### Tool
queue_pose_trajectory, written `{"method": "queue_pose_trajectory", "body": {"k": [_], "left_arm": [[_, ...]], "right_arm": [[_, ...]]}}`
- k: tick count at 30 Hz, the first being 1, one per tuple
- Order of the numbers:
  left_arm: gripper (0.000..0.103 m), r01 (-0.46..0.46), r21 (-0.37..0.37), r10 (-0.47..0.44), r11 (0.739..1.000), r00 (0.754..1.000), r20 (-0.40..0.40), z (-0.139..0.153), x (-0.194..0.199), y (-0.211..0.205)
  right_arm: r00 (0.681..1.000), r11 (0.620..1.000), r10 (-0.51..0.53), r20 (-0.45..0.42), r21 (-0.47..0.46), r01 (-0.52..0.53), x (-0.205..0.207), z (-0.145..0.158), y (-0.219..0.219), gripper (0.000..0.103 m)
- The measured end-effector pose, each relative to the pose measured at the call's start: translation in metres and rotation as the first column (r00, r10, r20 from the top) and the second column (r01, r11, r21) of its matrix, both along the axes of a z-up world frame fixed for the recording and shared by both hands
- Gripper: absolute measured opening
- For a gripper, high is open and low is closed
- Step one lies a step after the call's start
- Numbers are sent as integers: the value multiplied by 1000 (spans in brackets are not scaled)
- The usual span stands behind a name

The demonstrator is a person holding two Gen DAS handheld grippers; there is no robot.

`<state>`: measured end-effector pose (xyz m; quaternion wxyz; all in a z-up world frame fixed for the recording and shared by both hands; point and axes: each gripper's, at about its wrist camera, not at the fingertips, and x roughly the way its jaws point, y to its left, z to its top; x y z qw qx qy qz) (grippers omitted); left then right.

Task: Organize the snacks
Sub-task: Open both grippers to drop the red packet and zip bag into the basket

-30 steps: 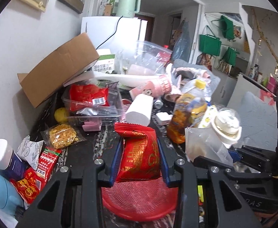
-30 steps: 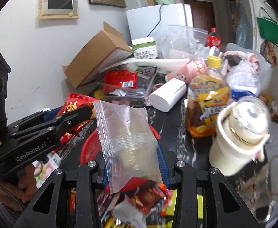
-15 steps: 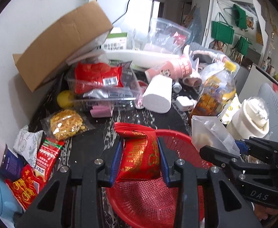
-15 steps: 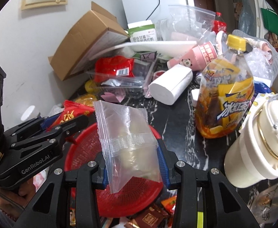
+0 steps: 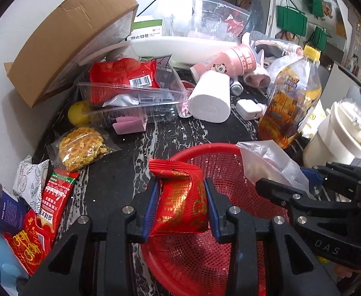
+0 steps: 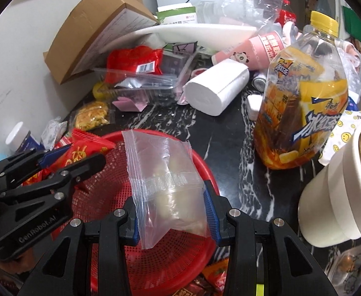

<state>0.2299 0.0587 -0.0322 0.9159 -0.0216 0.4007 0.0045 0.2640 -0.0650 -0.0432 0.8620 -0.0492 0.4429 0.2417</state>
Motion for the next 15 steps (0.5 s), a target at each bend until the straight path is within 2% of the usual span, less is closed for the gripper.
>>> {"method": "queue_pose_trajectory", "body": {"k": [8, 11, 12, 15], "left_arm": [[35, -7, 12, 8, 1000, 999, -46, -4, 5, -1], [38, -15, 18, 16, 1000, 999, -47, -1, 3, -2], [43, -22, 29, 23, 999, 999, -42, 1, 1, -2], [66, -38, 49, 39, 998, 999, -19, 6, -3, -3]], "right_arm": [[1000, 1000, 0, 7, -16, 0, -5, 4, 3, 44], [1000, 1000, -3, 16, -26, 3, -8, 8, 2, 48], [1000, 1000, -3, 18, -28, 3, -9, 9, 3, 48], [1000, 1000, -1, 21, -24, 1, -12, 13, 0, 51]]}}
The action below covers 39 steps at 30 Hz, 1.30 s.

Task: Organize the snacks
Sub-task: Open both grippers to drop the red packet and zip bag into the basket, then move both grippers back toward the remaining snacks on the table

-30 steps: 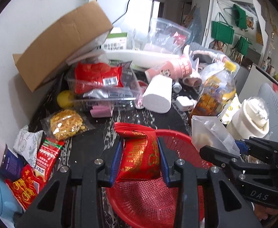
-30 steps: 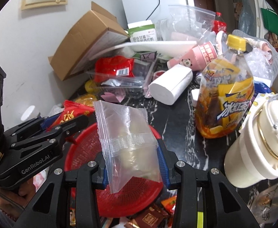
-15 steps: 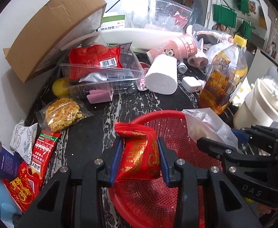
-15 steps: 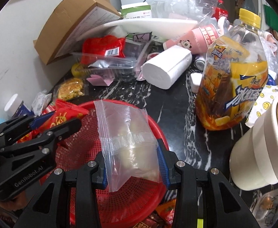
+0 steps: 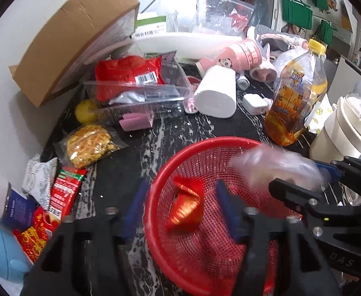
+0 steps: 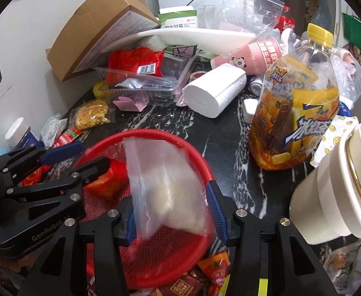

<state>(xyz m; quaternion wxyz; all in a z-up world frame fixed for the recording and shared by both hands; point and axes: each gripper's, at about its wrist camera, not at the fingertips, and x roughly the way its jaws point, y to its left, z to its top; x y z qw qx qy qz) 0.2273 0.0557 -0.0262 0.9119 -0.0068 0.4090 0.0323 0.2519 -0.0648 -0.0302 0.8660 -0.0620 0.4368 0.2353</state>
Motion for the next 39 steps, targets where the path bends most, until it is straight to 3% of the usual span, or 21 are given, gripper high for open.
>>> {"method": "queue_pose_trajectory", "body": {"k": [3, 19, 29, 39], "left_arm": [[73, -10, 18, 10, 1000, 1000, 28, 8, -5, 0], [73, 26, 18, -29, 999, 986, 164, 77, -47, -19], [73, 67, 25, -71, 997, 967, 246, 118, -94, -33], [73, 122, 21, -123, 992, 952, 281, 137, -140, -44]], "right_arm": [[1000, 1000, -8, 16, -5, 8, -5, 6, -4, 54], [990, 1000, -21, 140, 24, 18, -46, 71, -25, 54], [973, 999, -27, 228, 38, 19, -94, 117, -40, 56], [954, 999, -16, 301, 43, 4, -146, 145, -51, 62]]}}
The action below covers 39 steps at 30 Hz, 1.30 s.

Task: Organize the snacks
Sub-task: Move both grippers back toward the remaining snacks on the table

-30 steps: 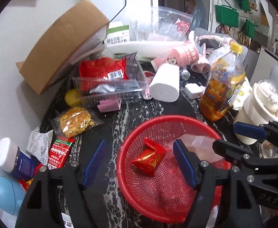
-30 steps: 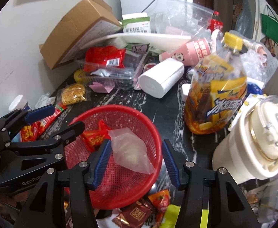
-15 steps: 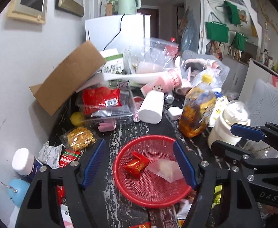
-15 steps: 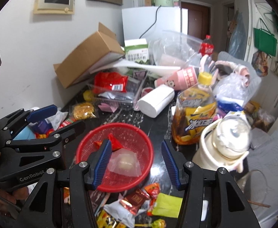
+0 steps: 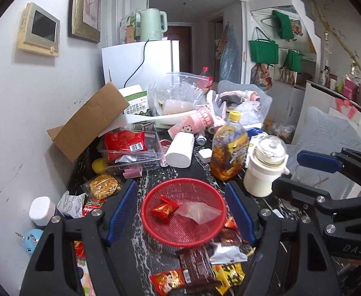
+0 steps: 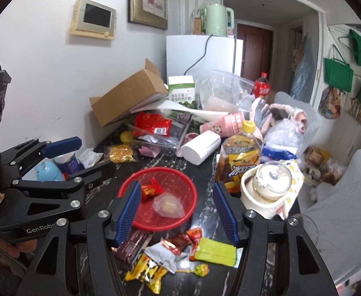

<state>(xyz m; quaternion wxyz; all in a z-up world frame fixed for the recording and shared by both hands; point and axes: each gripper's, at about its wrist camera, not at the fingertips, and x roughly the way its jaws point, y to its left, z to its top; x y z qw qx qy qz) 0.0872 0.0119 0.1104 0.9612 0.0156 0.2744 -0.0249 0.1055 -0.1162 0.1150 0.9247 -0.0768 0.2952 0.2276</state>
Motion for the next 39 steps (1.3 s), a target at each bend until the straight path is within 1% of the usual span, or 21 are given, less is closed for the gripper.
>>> {"method": "queue_pose_trajectory", "body": {"k": [4, 8, 13, 17, 20, 23, 28, 33, 39], "left_arm": [[73, 26, 2, -26, 1000, 1000, -2, 1, -19, -4], [73, 48, -5, -48, 999, 999, -7, -1, -35, -9], [73, 66, -24, -67, 998, 997, -33, -9, -50, -11], [73, 71, -42, -74, 997, 996, -58, -20, -60, -12], [73, 71, -56, -76, 996, 994, -84, -31, -65, -13], [73, 96, -80, -106, 992, 987, -119, -45, -68, -15], [73, 101, -104, -118, 989, 978, -174, -67, -72, -18], [73, 79, -129, -106, 988, 972, -212, -87, -74, -16], [73, 37, -158, -81, 987, 957, -278, -119, -75, -6]], "right_arm": [[1000, 1000, 3, 16, 7, -3, -22, 3, -5, 62], [1000, 1000, 1, 13, 18, -1, -41, 0, -10, 65], [1000, 999, 3, 1, 42, -3, -60, -7, -16, 65], [1000, 999, -18, -16, 46, 18, -71, -20, -21, 65], [999, 998, -31, -41, 50, 33, -77, -32, -26, 65], [996, 998, -40, -74, 54, 44, -82, -45, -31, 65], [991, 996, -55, -122, 58, 63, -89, -67, -37, 65], [984, 995, -81, -157, 45, 89, -91, -85, -41, 65], [970, 995, -88, -226, 35, 99, -91, -116, -39, 65]]}}
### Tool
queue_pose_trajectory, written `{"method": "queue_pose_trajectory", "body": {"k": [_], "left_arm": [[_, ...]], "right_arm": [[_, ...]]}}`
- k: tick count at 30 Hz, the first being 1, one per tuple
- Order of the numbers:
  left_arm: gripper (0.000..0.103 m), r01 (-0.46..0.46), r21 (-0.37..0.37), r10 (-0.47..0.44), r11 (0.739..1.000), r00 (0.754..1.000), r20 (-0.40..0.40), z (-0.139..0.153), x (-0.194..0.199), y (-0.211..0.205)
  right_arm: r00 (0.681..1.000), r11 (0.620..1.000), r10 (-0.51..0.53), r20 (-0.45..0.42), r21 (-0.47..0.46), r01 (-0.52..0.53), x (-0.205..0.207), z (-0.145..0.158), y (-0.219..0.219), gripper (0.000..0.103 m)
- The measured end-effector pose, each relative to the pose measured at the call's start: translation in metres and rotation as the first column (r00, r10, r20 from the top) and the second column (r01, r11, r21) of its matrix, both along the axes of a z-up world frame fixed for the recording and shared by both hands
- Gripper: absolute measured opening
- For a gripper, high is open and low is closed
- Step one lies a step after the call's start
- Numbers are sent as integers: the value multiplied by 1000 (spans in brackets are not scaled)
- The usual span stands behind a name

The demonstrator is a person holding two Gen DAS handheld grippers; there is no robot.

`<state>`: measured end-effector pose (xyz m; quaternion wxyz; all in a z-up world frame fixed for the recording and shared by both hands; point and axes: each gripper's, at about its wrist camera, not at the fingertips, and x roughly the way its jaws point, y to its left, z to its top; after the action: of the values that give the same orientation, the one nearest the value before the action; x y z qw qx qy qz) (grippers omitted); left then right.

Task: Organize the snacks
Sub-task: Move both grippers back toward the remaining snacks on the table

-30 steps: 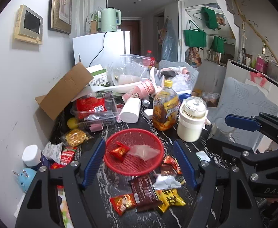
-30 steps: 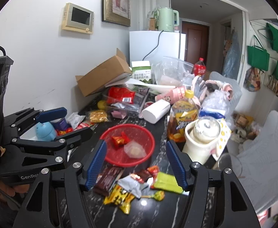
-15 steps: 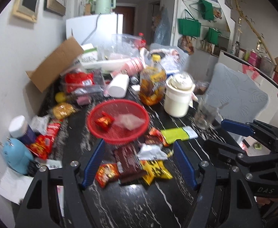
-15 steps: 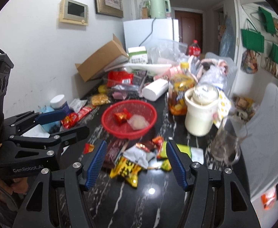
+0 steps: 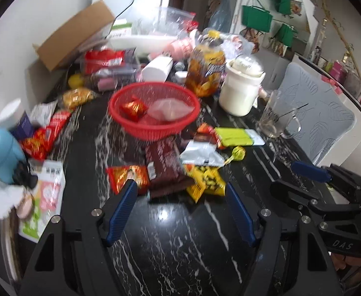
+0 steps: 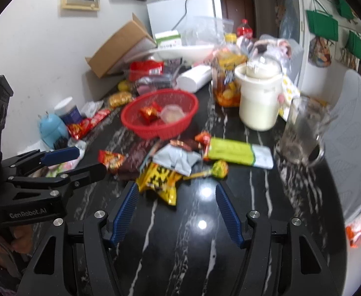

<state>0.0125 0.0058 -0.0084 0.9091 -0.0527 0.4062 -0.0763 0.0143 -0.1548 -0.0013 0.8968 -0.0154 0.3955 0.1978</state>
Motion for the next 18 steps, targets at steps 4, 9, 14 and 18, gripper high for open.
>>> {"method": "queue_pose_trajectory", "body": {"k": [4, 9, 14, 18], "left_arm": [[73, -28, -36, 26, 999, 999, -41, -18, -1, 11], [73, -67, -39, 64, 997, 995, -72, -35, 1, 22], [73, -86, -40, 82, 996, 992, -92, -45, 7, 31], [73, -95, -44, 91, 994, 991, -95, -46, 16, 37]], "right_arm": [[998, 1000, 6, -65, 7, -6, 3, -23, 3, 65], [993, 1000, 11, -120, 20, -9, 10, -43, 9, 72], [986, 999, 25, -162, 44, -18, 23, -55, 16, 79], [982, 998, 37, -185, 49, -29, 36, -62, 24, 82]]}}
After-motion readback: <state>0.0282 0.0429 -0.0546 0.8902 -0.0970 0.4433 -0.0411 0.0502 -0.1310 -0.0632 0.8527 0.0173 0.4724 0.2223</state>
